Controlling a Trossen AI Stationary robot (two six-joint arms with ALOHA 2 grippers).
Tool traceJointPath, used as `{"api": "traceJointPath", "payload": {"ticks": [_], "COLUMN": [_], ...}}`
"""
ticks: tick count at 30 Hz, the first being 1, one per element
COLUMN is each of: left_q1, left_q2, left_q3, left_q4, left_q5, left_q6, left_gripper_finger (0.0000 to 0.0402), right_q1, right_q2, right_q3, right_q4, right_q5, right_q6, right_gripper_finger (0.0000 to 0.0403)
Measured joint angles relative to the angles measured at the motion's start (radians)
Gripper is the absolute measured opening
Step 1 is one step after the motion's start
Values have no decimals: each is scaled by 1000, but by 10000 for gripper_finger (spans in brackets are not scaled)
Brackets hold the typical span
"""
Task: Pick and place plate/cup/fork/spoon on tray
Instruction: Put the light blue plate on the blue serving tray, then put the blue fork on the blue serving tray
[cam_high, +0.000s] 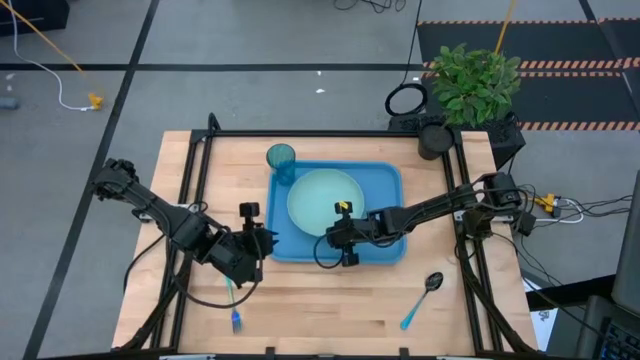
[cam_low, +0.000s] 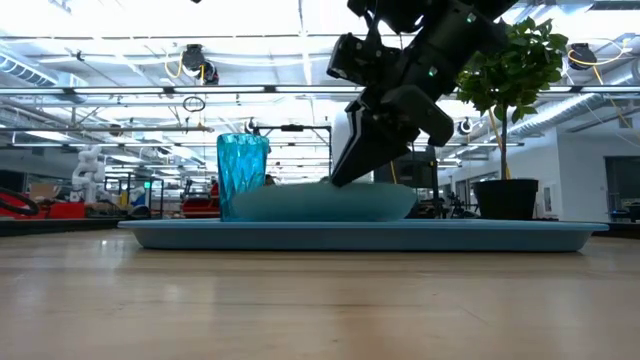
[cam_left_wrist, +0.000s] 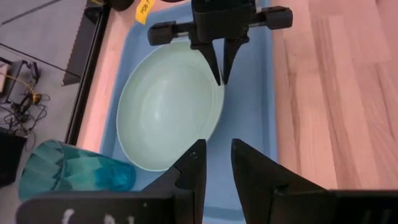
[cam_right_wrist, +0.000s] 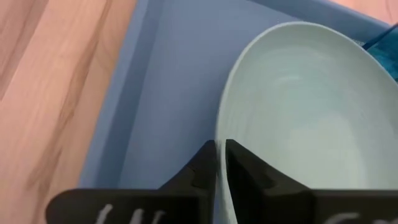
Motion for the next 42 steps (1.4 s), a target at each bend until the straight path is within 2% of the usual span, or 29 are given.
{"api": "traceJointPath", "payload": {"ticks": [9,12,17,23,29,34,39,42], "left_q1": [0,-2,-27,-98,-188,-251,-291,-316], "left_q2": [0,0,0,0,0,1,1,4], "left_q3": [0,0,0,-16,-119,-250,-360,-400], "left_q4": [0,-2,-24,-67,-68,-32,73,177], "left_q5": [4,41,105,123,273,381,484,499], "left_q6": [-10,-34,-108,-233,-303,-408,-396,-355], "left_gripper_finger": [79,79,79,79,79,79,86,106], "right_q1": [1,12,51,116,171,188,183,176], "right_q2": [0,-17,-118,-278,-383,-410,-401,-399], "right_q3": [0,5,6,7,7,7,8,7], "right_q4": [-1,-25,-66,-134,-157,-147,-114,-123], "right_q5": [-28,-26,-26,-25,-25,-23,-22,-23], "right_q6": [3,11,11,11,23,21,-7,-24], "right_gripper_finger": [48,55,64,64,64,64,64,64]}}
